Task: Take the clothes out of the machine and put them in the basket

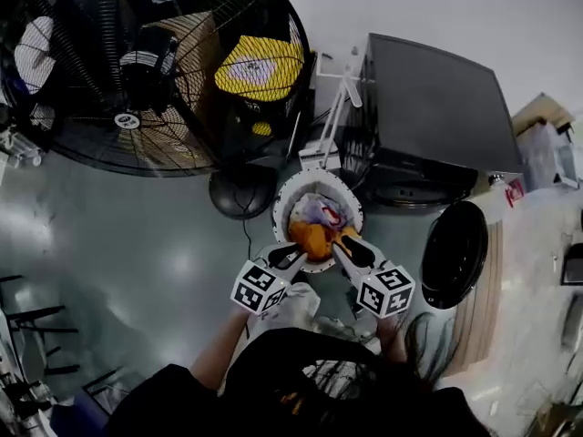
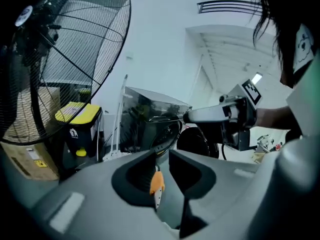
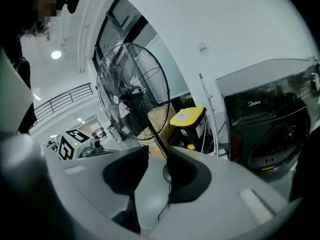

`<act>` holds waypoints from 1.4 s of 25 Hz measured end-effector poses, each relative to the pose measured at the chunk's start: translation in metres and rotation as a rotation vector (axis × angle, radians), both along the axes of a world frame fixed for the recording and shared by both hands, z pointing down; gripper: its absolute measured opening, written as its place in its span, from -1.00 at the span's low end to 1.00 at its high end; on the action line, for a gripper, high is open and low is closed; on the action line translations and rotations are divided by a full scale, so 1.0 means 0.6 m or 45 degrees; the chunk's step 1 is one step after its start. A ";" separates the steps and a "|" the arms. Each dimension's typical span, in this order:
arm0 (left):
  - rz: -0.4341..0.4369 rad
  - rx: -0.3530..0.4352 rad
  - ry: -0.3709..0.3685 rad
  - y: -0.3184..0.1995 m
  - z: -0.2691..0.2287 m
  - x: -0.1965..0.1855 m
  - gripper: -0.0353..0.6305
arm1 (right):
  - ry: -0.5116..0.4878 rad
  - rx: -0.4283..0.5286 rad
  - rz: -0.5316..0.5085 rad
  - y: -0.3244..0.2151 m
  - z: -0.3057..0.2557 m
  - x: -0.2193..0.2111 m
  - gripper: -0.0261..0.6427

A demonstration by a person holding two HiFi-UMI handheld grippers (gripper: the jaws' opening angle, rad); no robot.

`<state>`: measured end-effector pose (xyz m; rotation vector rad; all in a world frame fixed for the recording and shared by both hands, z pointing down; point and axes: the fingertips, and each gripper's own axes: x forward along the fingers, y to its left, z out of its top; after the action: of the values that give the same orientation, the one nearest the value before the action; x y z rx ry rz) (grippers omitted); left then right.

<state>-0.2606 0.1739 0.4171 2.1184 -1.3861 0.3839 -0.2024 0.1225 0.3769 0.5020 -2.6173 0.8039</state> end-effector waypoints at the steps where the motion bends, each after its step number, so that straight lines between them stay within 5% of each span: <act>1: -0.015 0.013 -0.003 0.001 -0.006 0.000 -0.62 | -0.002 0.007 -0.012 0.008 -0.005 0.005 -0.51; 20: -0.187 0.247 -0.078 0.129 -0.171 0.159 -0.73 | -0.220 0.175 -0.125 0.153 -0.133 0.152 -0.72; 35: -0.171 0.315 -0.103 0.229 -0.201 0.238 -0.74 | -0.268 0.296 -0.178 0.262 -0.164 0.209 -0.86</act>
<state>-0.1178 0.3114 0.2966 2.2082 -1.6876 0.2580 -0.0771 0.2800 0.2784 0.3033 -2.9219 0.5364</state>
